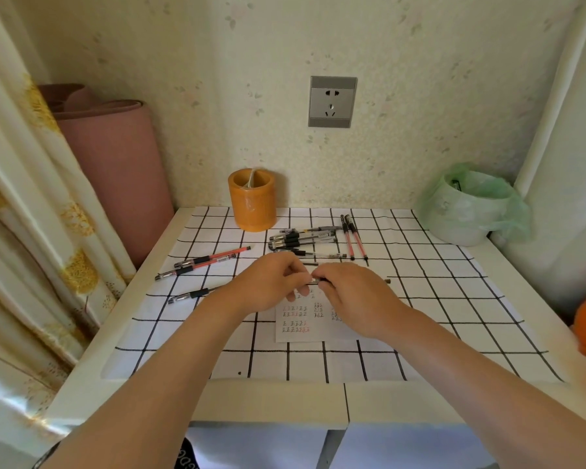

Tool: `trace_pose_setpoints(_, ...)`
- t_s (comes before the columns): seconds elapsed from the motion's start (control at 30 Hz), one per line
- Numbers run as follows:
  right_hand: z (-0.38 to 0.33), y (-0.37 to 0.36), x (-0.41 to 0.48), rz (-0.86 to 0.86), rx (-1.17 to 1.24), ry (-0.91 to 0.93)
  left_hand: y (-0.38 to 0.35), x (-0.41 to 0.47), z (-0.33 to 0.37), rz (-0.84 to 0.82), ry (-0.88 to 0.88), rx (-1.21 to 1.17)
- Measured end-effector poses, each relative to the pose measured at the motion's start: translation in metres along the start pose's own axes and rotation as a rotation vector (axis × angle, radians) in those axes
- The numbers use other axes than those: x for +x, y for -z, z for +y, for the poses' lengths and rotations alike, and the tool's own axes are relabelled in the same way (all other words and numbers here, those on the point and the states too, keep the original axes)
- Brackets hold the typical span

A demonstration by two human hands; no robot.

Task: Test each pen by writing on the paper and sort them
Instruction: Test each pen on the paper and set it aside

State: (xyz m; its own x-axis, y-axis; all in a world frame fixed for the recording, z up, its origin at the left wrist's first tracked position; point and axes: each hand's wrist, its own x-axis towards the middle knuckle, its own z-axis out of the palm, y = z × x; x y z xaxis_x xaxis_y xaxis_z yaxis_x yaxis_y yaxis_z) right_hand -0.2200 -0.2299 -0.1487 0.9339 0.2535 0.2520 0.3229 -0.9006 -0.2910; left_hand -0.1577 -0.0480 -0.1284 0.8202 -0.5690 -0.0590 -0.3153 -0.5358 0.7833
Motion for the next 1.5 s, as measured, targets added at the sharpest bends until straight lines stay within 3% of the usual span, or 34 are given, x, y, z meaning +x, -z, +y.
trace_pose_setpoints(0.1,-0.007,0.001,-0.003,-0.009,-0.138,0.06,-0.003,-0.001,0.002,-0.034,0.028,-0.034)
trace_pose_setpoints(0.3,-0.008,0.005,-0.006,-0.011,-0.221,-0.131,-0.011,-0.005,0.014,-0.153,0.07,-0.065)
trace_pose_setpoints(0.53,0.008,0.014,-0.014,0.062,-0.037,-0.221,-0.014,-0.003,0.036,-0.192,0.117,-0.113)
trace_pose_setpoints(0.87,0.049,0.051,-0.033,0.064,0.348,-0.352,-0.046,0.024,0.064,0.017,-0.019,0.015)
trace_pose_setpoints(1.03,0.086,0.076,-0.034,0.11,0.32,-0.377,-0.068,0.058,0.084,0.063,-0.055,0.063)
trace_pose_setpoints(1.13,0.113,0.098,-0.032,0.217,0.349,-0.41,-0.08,0.086,0.095,0.067,-0.061,0.093)
trace_pose_setpoints(1.3,0.152,0.13,-0.016,0.494,0.406,-0.453,-0.099,0.122,0.093,-0.028,-0.169,0.424)
trace_pose_setpoints(1.5,0.182,0.151,0.012,0.708,0.364,-0.372,-0.113,0.144,0.077,-0.081,-0.128,0.639)
